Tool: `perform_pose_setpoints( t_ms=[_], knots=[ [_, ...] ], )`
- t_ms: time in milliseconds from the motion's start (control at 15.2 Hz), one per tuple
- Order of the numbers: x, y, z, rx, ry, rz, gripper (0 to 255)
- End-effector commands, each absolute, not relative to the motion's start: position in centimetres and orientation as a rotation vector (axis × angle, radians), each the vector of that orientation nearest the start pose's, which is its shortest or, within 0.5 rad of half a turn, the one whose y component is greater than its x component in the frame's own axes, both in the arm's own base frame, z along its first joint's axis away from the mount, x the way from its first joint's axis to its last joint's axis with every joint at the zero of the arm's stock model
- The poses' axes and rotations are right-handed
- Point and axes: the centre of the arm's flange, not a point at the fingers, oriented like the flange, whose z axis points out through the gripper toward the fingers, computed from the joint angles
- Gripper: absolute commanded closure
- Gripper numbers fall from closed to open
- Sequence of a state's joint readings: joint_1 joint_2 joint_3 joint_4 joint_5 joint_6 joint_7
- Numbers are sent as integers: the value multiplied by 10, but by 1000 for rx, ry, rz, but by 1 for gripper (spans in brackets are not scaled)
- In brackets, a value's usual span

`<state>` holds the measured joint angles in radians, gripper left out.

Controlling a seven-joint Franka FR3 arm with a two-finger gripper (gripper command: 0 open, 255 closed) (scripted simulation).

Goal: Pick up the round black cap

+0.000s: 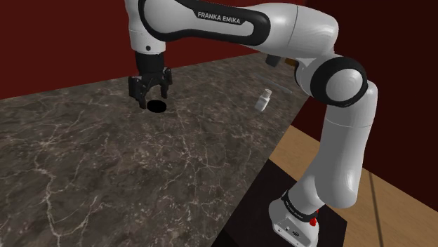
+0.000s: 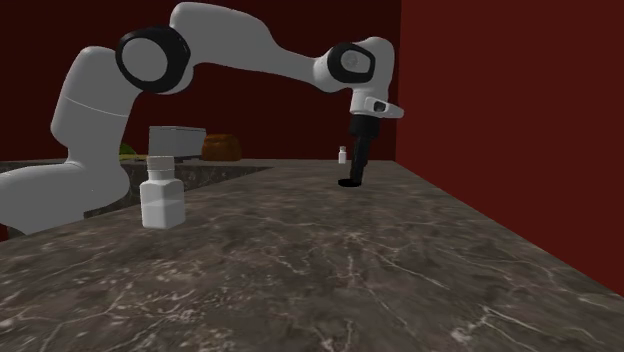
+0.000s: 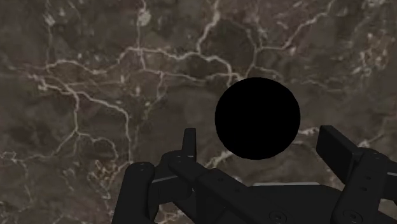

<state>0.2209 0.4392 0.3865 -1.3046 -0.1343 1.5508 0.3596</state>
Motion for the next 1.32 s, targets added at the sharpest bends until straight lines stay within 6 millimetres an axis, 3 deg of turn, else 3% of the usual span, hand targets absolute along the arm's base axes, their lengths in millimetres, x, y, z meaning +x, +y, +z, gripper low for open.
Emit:
perform_pose_setpoints(
  t_ms=[0,66,132,726,1254],
  knots=[
    [580,327,487,-3159,-374,250,0],
    [580,327,487,-3159,-374,250,0],
    [580,326,486,-3159,-374,250,255],
    [580,327,487,-3159,-374,250,255],
    [580,327,529,-3159,-374,250,255]
  ],
)
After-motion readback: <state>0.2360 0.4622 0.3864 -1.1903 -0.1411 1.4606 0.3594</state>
